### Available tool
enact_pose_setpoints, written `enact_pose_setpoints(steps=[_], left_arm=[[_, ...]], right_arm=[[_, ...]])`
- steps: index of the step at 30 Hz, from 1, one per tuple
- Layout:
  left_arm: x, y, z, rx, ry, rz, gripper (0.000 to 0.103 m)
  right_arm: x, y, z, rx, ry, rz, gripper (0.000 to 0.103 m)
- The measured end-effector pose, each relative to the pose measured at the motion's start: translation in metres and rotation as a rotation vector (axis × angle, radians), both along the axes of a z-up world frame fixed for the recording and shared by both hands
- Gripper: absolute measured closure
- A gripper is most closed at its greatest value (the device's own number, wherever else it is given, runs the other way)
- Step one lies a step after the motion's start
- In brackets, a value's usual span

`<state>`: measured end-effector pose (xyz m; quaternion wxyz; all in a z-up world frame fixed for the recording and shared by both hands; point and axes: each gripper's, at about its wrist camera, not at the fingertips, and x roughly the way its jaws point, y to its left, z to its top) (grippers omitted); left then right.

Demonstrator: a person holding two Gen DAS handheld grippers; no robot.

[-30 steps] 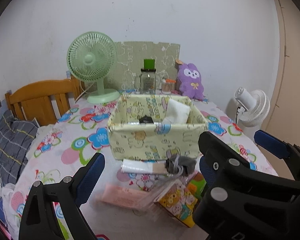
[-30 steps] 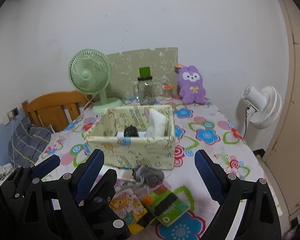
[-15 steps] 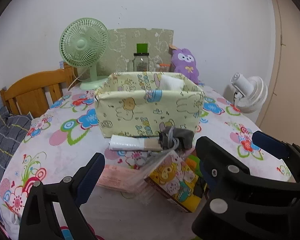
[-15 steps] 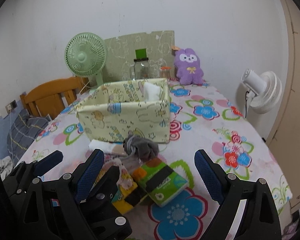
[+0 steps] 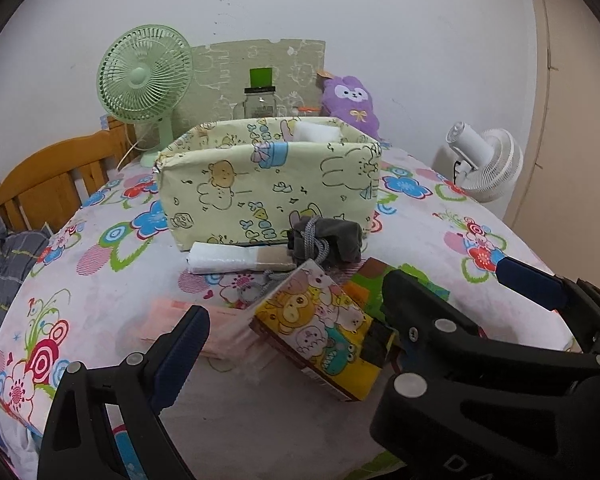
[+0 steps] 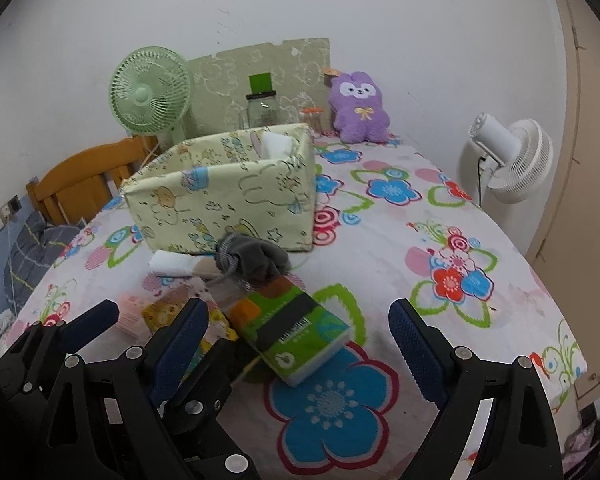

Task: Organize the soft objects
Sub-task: 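Grasp the bear-print tissue pack with the left tool while the right tool grasps the green tissue pack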

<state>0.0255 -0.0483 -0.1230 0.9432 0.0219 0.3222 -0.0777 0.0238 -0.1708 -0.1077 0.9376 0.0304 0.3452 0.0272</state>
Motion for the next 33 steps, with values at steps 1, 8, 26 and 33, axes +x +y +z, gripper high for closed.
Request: enact_pose_setpoints(steps=[1, 8, 26, 33], left_arm=[[0.001, -0.001, -0.002, 0.0, 0.007, -0.003, 0.006], [0.005, -0.008, -0.01, 0.025, 0.022, -0.001, 0.006], [0.012, -0.011, -0.02, 0.084, -0.013, 0.014, 0.01], [0.016, -0.001, -0.023, 0.085, -0.012, 0.048, 0.013]], right_arm=[[0.0, -0.001, -0.002, 0.0, 0.006, -0.002, 0.01], [0.005, -0.003, -0.012, 0.0, 0.044, -0.008, 0.011], [0.025, -0.003, -0.031, 0.049, 0.106, 0.007, 0.011], [0.036, 0.009, -0.035, 0.045, 0.114, 0.042, 0.011]])
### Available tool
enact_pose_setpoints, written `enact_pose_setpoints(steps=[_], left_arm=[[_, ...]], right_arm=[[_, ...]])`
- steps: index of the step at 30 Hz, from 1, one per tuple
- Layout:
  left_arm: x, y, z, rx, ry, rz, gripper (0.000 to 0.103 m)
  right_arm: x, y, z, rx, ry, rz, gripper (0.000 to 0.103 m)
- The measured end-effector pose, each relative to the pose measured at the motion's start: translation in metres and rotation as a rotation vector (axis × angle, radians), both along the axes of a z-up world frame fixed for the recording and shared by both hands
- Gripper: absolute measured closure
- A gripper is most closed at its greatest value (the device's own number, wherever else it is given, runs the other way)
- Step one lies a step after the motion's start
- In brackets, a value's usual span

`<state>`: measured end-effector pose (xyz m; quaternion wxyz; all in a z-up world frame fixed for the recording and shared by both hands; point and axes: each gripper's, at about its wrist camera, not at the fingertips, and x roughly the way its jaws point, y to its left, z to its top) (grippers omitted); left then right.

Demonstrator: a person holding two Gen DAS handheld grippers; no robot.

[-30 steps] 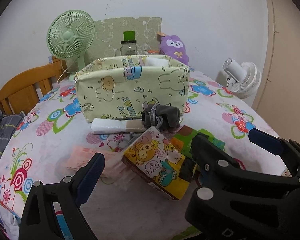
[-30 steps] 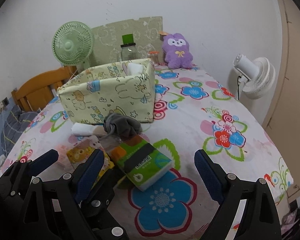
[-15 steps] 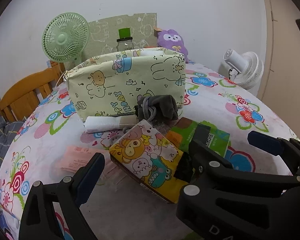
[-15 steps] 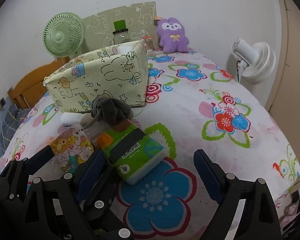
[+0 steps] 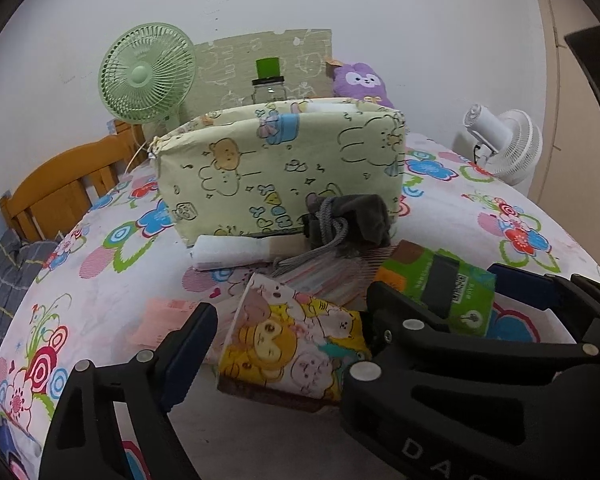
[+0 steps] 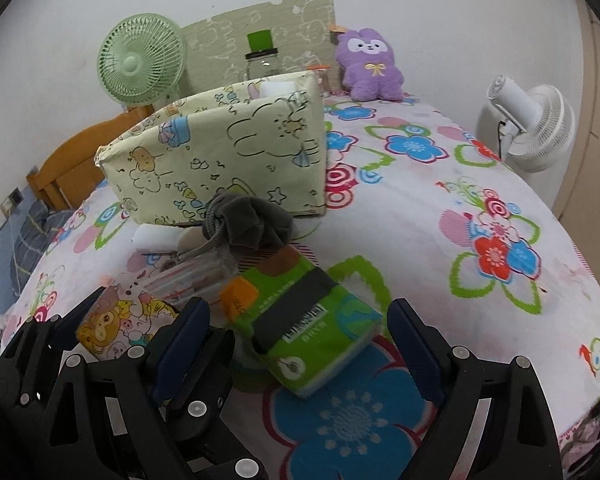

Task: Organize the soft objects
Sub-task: 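Grasp the bear-print tissue pack with the left tool while the right tool grasps the green tissue pack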

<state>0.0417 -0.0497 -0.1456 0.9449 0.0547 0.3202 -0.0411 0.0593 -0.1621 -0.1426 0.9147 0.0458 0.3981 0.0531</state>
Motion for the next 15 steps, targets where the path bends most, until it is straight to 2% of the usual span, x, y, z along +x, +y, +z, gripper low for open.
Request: enact_pose_setpoints(steps=[4, 15], left_arm=[[-0.0031, -0.0001, -0.0027, 0.015, -0.001, 0.025, 0.009], [-0.0092, -0.0026, -0.002, 0.021, -0.013, 0.018, 0.011]], right_arm=[[0.002, 0.0026, -0.0028, -0.013, 0.001, -0.001, 0.011], [-0.0035, -0.0014, -0.0016, 0.001, 0.007, -0.006, 0.018]])
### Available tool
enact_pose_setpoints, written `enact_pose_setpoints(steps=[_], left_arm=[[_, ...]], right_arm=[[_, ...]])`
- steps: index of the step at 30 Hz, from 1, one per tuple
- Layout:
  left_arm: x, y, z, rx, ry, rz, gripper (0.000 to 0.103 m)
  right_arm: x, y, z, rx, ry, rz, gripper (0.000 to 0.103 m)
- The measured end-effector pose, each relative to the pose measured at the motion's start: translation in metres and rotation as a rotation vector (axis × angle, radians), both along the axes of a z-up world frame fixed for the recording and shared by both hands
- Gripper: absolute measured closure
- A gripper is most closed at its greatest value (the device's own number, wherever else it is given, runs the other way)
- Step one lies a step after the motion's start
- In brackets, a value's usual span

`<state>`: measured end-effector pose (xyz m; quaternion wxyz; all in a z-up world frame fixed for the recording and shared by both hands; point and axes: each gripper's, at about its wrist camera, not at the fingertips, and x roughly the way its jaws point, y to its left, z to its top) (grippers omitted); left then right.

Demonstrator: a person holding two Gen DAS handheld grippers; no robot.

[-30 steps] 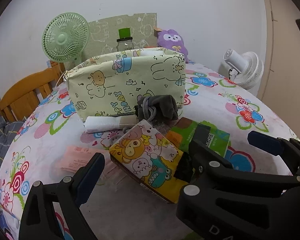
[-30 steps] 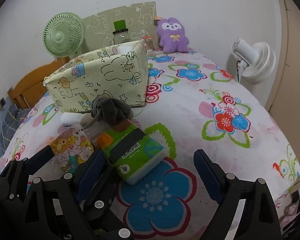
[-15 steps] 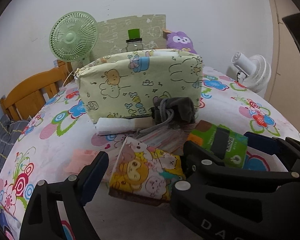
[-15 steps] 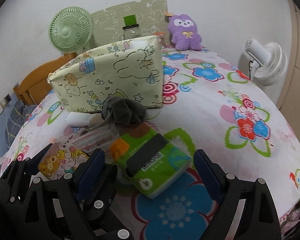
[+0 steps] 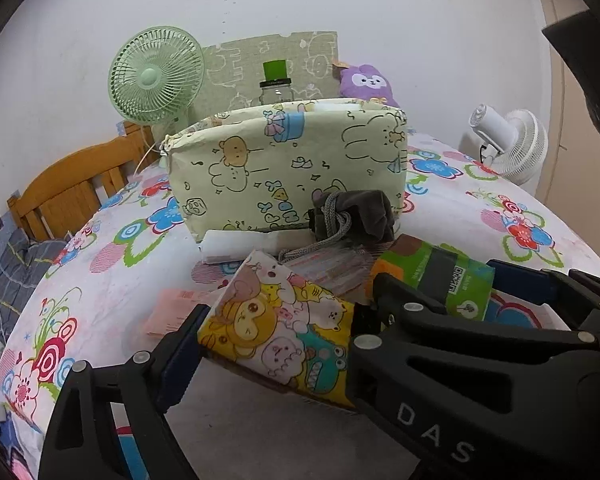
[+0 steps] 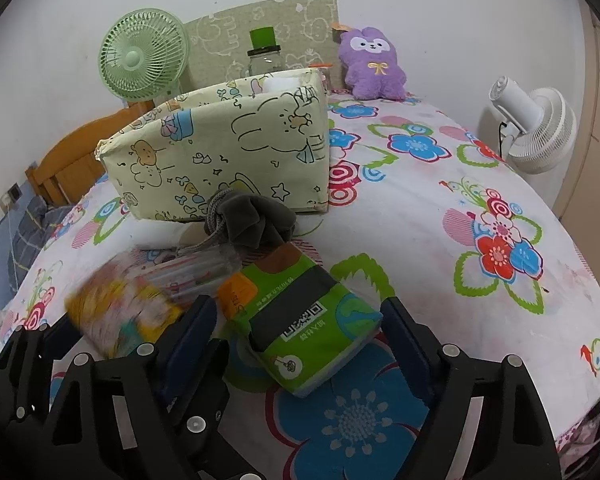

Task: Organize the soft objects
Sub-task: 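Grasp the bear-print tissue pack with the left tool while the right tool grasps the green tissue pack, then lift the bear-print pack with the left tool while the right tool carries the green pack over the box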

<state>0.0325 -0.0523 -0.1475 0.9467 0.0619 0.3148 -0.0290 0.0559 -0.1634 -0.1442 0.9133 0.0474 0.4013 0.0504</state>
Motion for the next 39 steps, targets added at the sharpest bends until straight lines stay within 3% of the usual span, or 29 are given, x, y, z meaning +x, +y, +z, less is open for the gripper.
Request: enact_pose_setpoints(steps=[8, 28, 34, 39], left_arm=[[-0.001, -0.001, -0.001, 0.002, 0.006, -0.012, 0.014], [-0.018, 0.006, -0.001, 0.052, -0.02, 0.07, 0.015], [-0.021, 0.006, -0.002, 0.034, -0.017, 0.069, 0.021], [-0.02, 0.006, -0.001, 0.002, -0.013, 0.056, 0.023]], right_arm=[[0.0, 0.0, -0.002, 0.011, 0.011, 0.0, 0.02], [-0.003, 0.015, -0.004, 0.036, 0.028, 0.077, 0.021], [-0.005, 0.016, -0.005, 0.038, 0.026, 0.088, 0.021], [-0.006, 0.016, -0.003, 0.048, 0.031, 0.084, 0.028]])
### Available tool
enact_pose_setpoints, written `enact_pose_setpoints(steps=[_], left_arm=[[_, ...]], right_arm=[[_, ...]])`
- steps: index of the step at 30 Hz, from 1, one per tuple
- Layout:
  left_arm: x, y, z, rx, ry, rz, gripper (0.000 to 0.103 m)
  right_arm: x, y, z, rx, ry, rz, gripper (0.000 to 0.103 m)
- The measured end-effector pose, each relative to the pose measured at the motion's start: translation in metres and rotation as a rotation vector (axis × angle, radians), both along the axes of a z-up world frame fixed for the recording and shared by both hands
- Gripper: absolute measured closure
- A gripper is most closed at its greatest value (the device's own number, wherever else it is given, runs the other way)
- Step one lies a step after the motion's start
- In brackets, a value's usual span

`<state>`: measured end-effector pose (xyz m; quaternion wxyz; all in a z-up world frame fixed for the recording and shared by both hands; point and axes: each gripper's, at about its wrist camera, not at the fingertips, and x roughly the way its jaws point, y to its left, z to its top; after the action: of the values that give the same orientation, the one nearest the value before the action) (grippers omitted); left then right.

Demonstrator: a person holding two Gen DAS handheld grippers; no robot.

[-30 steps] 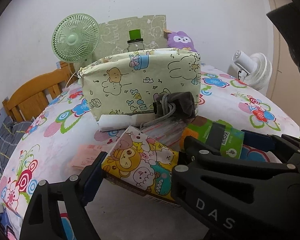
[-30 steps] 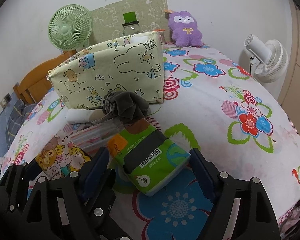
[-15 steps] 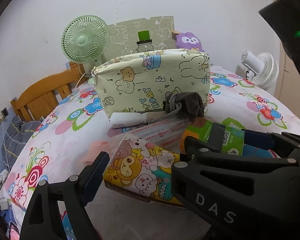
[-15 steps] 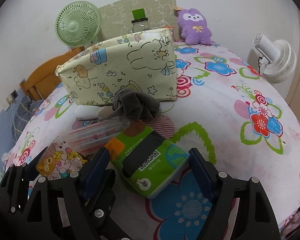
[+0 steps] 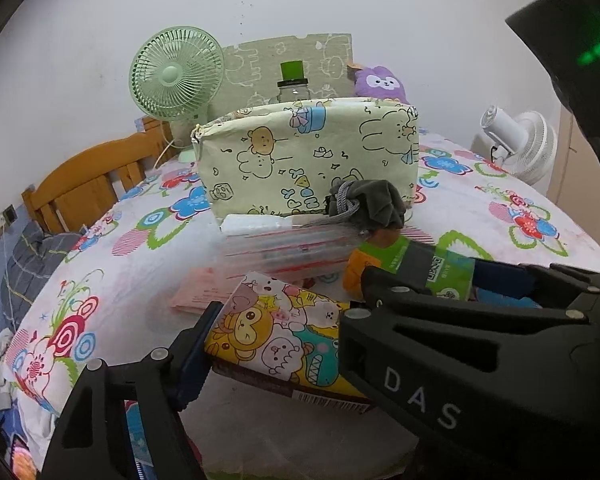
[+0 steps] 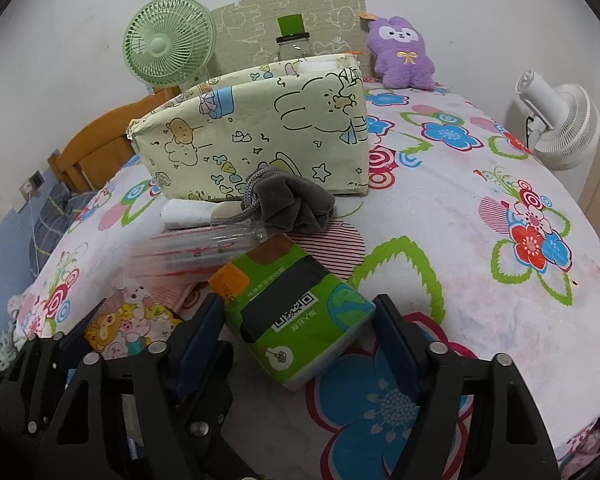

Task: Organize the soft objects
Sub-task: 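Lift the bear-print pack with the left tool while the right tool carries the green pack over the box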

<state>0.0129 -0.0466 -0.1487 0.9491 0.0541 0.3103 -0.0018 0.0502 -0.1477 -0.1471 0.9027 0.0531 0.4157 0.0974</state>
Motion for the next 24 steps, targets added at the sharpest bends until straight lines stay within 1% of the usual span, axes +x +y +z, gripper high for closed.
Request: enact_pose_setpoints(steps=[6, 10, 14, 17, 24], left_arm=[[-0.001, 0.0, 0.006, -0.036, -0.002, -0.02, 0.023], [-0.004, -0.002, 0.019, -0.063, -0.032, -0.023, 0.023], [-0.003, -0.001, 0.031, -0.088, -0.042, -0.021, 0.023], [-0.003, -0.001, 0.043, -0.098, -0.056, -0.019, 0.023], [-0.002, 0.001, 0.071, -0.114, -0.105, -0.025, 0.023]], right_arm=[[-0.003, -0.004, 0.009, 0.0, -0.004, -0.031, 0.031], [-0.007, -0.006, 0.025, -0.016, -0.036, -0.036, 0.031], [-0.008, -0.005, 0.04, -0.032, -0.062, -0.04, 0.031], [-0.007, -0.005, 0.052, -0.029, -0.075, -0.046, 0.031], [-0.008, -0.004, 0.085, -0.038, -0.143, -0.053, 0.031]])
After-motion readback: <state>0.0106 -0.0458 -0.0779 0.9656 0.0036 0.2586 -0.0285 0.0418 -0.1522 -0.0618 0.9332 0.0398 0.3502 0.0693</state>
